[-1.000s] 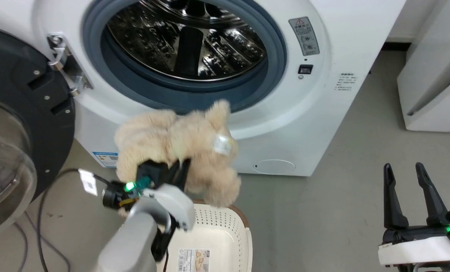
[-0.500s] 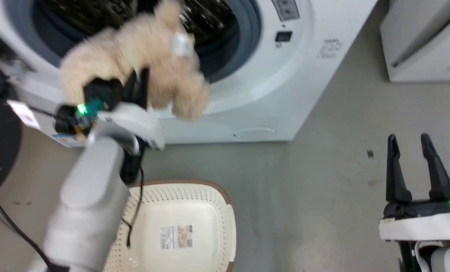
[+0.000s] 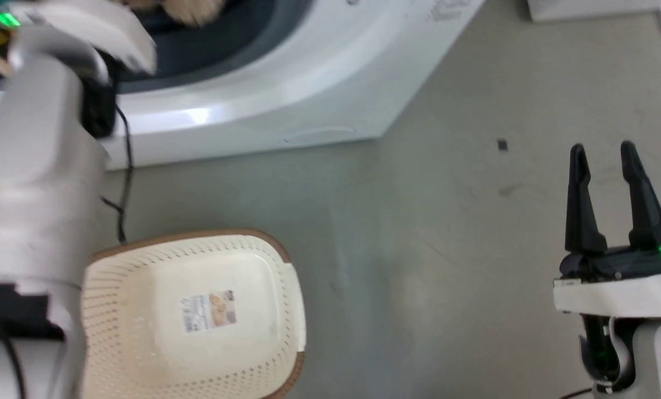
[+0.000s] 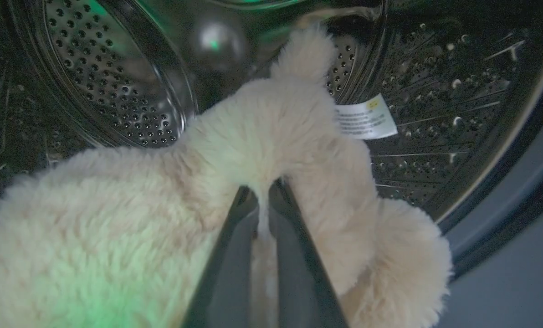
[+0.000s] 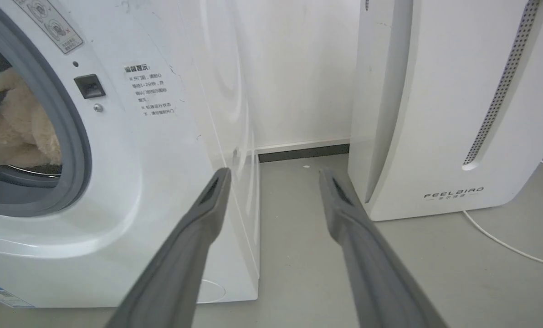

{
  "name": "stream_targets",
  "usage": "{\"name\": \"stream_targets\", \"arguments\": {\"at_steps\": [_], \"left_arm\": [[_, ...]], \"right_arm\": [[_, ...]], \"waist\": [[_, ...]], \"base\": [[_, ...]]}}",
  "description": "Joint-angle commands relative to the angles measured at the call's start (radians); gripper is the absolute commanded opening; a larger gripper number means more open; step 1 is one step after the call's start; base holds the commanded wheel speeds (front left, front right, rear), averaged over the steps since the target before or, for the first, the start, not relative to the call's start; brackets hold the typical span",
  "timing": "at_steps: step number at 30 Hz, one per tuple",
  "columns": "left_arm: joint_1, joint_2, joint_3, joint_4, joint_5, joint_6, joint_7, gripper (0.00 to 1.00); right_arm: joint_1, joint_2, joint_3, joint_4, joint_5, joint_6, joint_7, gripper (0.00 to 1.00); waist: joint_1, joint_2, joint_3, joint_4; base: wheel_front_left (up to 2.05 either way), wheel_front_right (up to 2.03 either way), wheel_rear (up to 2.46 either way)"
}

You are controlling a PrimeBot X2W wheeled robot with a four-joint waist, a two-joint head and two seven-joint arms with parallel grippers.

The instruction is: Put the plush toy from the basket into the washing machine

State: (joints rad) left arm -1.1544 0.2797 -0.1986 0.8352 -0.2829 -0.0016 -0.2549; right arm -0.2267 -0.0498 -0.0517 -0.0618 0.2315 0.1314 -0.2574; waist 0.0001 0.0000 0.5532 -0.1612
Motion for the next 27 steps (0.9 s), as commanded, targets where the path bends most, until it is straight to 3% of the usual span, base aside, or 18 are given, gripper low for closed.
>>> {"name": "stream_targets", "arguments": {"at_steps": [1,12,19,20,27], "left_arm": [[-0.045,0.017,0.013,0.006,0.008,0.007,-0.007,0.0],[-0.276,0.115,0.076,0.065,0.039,0.028,-0.007,0.0],[-0.292,0.142,0.096,0.041,0.07,0.041,-0.007,0.0],[-0.289,0.143,0.097,0.039,0.074,0.041,-0.007,1.0],[-0.241,0.117,0.104,0.028,0.095,0.036,-0.007,1.0]], "right_arm": [[-0.022,0.0,0.005,-0.007,0.013,-0.001,-0.004,1.0],[-0.08,0.0,0.019,-0.031,0.049,-0.001,-0.004,1.0],[-0.092,0.0,0.025,-0.034,0.054,-0.001,-0.004,1.0],[-0.093,0.0,0.025,-0.035,0.053,-0.001,-0.004,1.0],[-0.091,0.0,0.017,-0.03,0.034,-0.001,-0.004,1.0]], "waist": [[-0.0001,0.0,0.062,-0.052],[-0.0001,0.0,0.204,-0.121],[-0.0001,0.0,0.231,-0.128],[-0.0001,0.0,0.232,-0.127],[-0.0001,0.0,0.202,-0.098]], "base": [[0.0,0.0,0.0],[0.0,0.0,0.0],[0.0,0.0,0.0],[0.0,0.0,0.0],[0.0,0.0,0.0]]}}
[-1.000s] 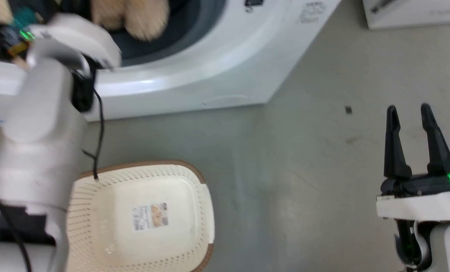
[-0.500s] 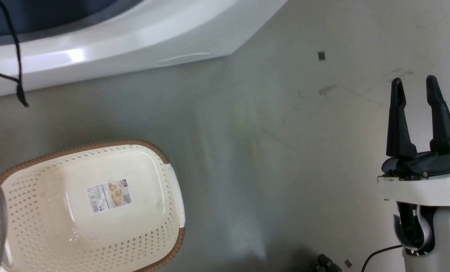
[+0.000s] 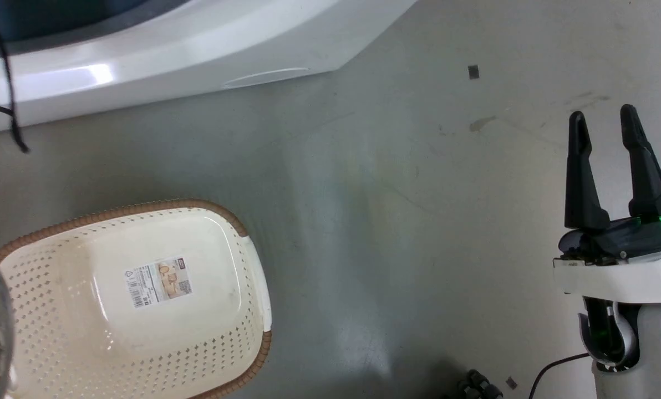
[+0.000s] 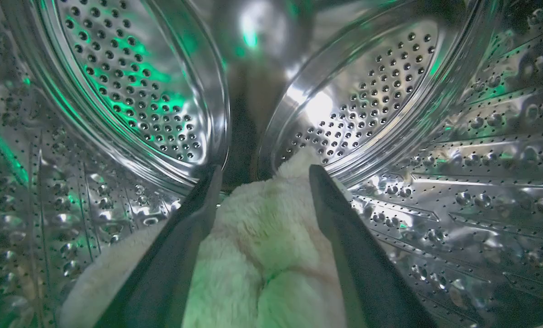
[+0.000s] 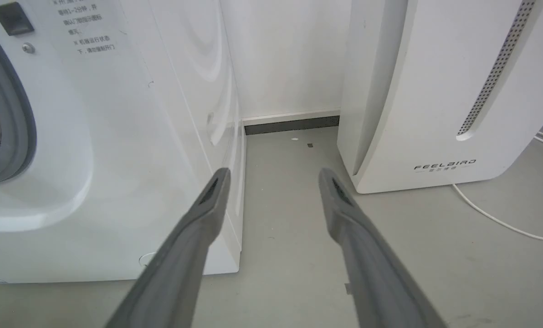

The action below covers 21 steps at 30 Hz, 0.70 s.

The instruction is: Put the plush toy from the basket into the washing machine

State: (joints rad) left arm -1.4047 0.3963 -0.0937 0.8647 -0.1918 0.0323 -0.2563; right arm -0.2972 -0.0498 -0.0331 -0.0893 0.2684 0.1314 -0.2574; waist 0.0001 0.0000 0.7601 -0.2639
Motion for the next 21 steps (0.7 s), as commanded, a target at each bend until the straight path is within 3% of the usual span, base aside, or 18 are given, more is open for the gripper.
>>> {"name": "stream_targets", "arguments": {"at_steps": [1,10,21], "left_arm": [[0.021,-0.008,0.001,-0.003,0.005,0.001,-0.005,1.0],[0.234,-0.084,0.02,-0.093,0.032,0.019,-0.005,1.0],[0.577,-0.203,0.077,-0.354,0.058,0.032,-0.005,1.0]], "right_arm": [[-0.019,0.0,-0.003,-0.001,-0.006,-0.001,-0.004,1.0],[0.011,0.0,-0.003,0.012,-0.039,-0.001,-0.004,1.0],[0.083,0.0,-0.02,0.029,-0.091,-0.001,-0.004,1.0]], "waist": [[-0.0001,0.0,-0.013,0.01],[-0.0001,0.0,-0.131,0.062],[-0.0001,0.0,-0.299,0.147]], "base": [[0.0,0.0,0.0],[0.0,0.0,0.0],[0.0,0.0,0.0]]}}
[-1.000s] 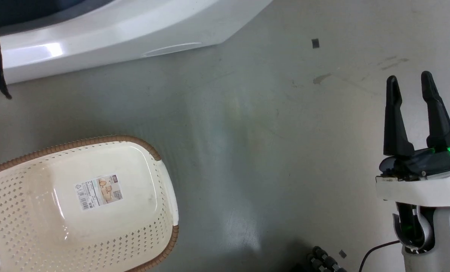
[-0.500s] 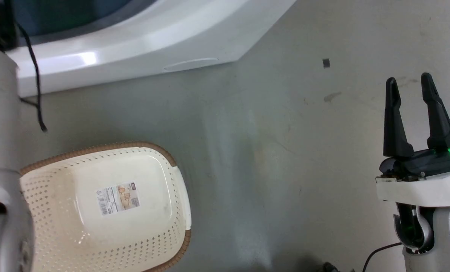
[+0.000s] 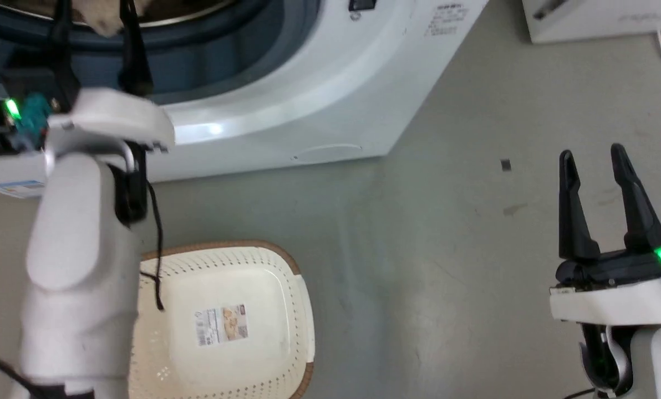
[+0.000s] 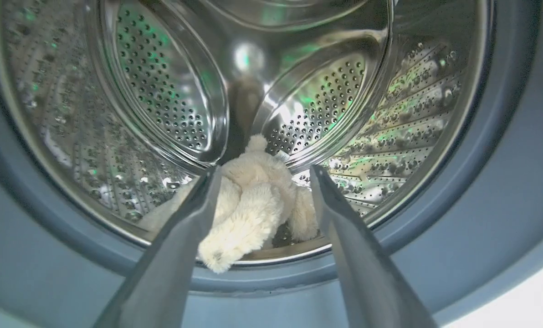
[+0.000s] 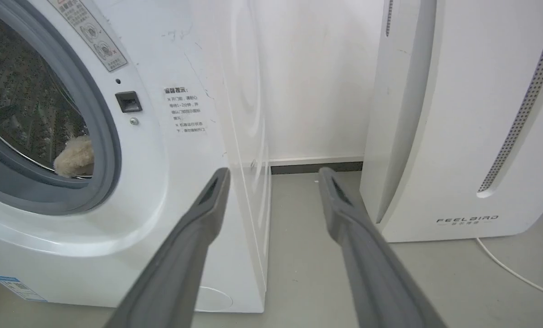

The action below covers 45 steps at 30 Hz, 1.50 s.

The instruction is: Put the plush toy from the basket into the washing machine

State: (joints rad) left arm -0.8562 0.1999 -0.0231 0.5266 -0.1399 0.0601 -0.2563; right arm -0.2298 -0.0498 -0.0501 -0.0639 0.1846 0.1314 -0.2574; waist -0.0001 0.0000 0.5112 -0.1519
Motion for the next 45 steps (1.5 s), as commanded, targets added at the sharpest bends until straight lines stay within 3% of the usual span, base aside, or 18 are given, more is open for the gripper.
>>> {"name": "stream_targets", "arguments": {"at_steps": [1,9,20,30,41,42,45], "left_arm": [[0.059,-0.017,0.012,-0.041,0.01,0.004,-0.005,1.0],[0.281,-0.089,0.042,-0.177,0.043,-0.008,-0.005,1.0],[0.536,-0.137,0.048,-0.309,0.073,-0.039,-0.005,1.0],[0.717,-0.147,0.023,-0.324,0.089,-0.024,-0.006,1.0],[0.802,-0.149,0.006,-0.321,0.107,-0.008,-0.006,1.0],[0.793,-0.149,0.006,-0.319,0.103,-0.01,0.0,0.0],[0.794,-0.149,0.005,-0.319,0.103,-0.01,0.002,0.0]], "right_arm": [[0.024,0.0,-0.006,0.006,-0.012,-0.001,-0.004,1.0],[0.096,0.0,-0.018,0.007,-0.046,-0.001,-0.004,1.0],[0.175,0.0,-0.027,-0.001,-0.065,-0.001,-0.004,1.0],[0.259,0.0,-0.028,0.003,-0.054,-0.001,-0.004,1.0],[0.325,0.0,-0.015,0.012,-0.046,-0.001,-0.004,1.0],[0.313,0.0,-0.016,0.011,-0.051,0.0,0.0,0.0],[0.313,0.0,-0.015,0.011,-0.052,0.0,0.001,0.0]], "waist": [[0.0001,0.0,-0.067,0.044],[0.0001,0.0,-0.189,0.112],[0.0001,0.0,-0.325,0.172],[0.0001,0.0,-0.431,0.178],[0.0001,0.0,-0.487,0.164],[0.0001,0.0,-0.487,0.164],[0.0001,0.0,-0.489,0.163]], "base": [[0.0,0.0,0.0],[0.0,0.0,0.0],[0.0,0.0,0.0],[0.0,0.0,0.0],[0.0,0.0,0.0],[0.0,0.0,0.0],[0.0,0.0,0.0]]}}
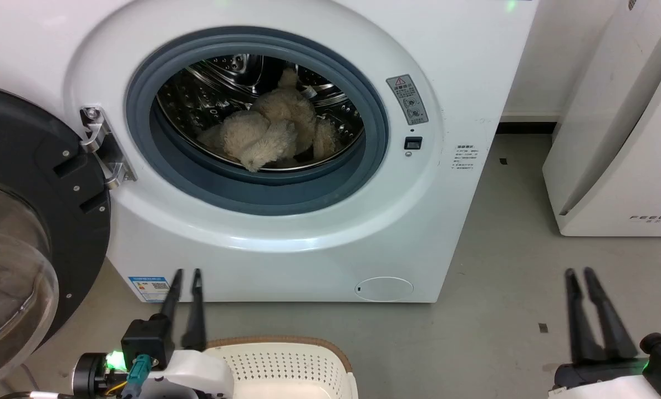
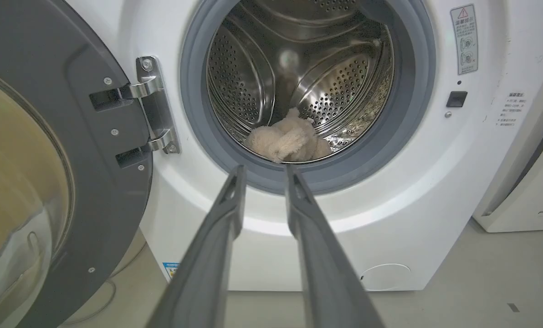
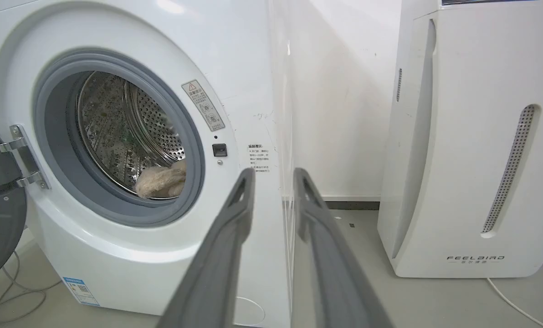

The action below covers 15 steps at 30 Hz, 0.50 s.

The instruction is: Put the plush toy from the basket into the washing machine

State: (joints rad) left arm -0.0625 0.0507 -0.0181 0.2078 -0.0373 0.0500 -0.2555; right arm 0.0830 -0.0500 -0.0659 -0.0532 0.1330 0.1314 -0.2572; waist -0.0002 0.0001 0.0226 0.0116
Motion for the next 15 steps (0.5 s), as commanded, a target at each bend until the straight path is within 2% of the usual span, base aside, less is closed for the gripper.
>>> {"name": "stream_targets", "arguments": {"at_steps": [1,15], "left_arm": [[0.0,0.0,0.0,-0.001,0.0,0.0,0.002,0.0],[0.007,0.0,0.002,-0.022,0.004,-0.005,0.028,0.0]], "right_arm": [[0.0,0.0,0.0,0.0,-0.001,0.0,0.001,0.0],[-0.009,0.0,0.007,0.006,-0.014,0.0,0.028,0.0]], "waist": [[0.0002,-0.0001,0.0,0.0],[0.0002,-0.0001,-0.003,-0.001]], "base": [[0.0,0.0,0.0],[0.0,0.0,0.0]]}}
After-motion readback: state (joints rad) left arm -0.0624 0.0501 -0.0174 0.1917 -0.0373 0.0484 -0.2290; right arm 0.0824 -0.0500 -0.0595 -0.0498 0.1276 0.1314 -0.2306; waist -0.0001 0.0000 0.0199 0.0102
